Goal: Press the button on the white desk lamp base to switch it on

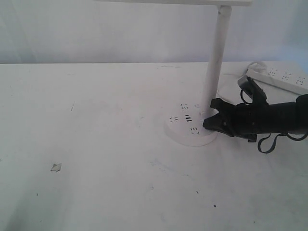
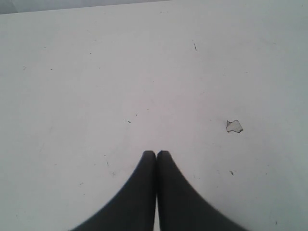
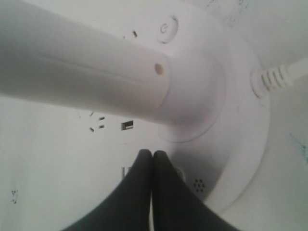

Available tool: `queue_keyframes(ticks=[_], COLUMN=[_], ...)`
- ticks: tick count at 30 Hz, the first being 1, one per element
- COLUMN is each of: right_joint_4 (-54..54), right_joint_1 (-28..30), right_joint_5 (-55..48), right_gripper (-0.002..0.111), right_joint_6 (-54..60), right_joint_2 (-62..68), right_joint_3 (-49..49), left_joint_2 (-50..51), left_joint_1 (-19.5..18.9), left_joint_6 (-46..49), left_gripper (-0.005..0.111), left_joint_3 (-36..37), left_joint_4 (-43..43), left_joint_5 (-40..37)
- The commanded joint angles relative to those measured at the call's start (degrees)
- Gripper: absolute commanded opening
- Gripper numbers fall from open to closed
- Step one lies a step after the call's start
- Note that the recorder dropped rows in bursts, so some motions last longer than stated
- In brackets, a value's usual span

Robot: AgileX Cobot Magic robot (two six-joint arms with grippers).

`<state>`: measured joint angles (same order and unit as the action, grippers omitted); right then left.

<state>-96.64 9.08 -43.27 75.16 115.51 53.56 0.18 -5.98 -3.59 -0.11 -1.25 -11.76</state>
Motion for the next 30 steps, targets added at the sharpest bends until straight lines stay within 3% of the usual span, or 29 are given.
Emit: queue_keyframes(ticks=[1, 5, 30], right_joint_4=[0.68, -1.85, 1.15], right_joint_1=[0.04, 0.04, 0.82], right_joint_5=[1.11, -3.43, -1.37], right_gripper=[0.000, 0.000, 0.000], right_joint_6=[1.01, 2.23, 1.96], right_joint_2=[0.05, -0.05, -1.29], right_joint_3=[-0.03, 0.10, 0.36], left_joint_2=[-0.18, -0.18, -0.18], left_joint_1=[0.47, 0.47, 0.47], left_joint_6=[0.00, 0.00, 0.00], left_gripper=[0.000, 0.000, 0.000], left_joint_3=[0.11, 0.11, 0.11], left_joint_4=[0.03, 0.03, 0.03], left_joint_5=[0.17, 0.17, 0.17])
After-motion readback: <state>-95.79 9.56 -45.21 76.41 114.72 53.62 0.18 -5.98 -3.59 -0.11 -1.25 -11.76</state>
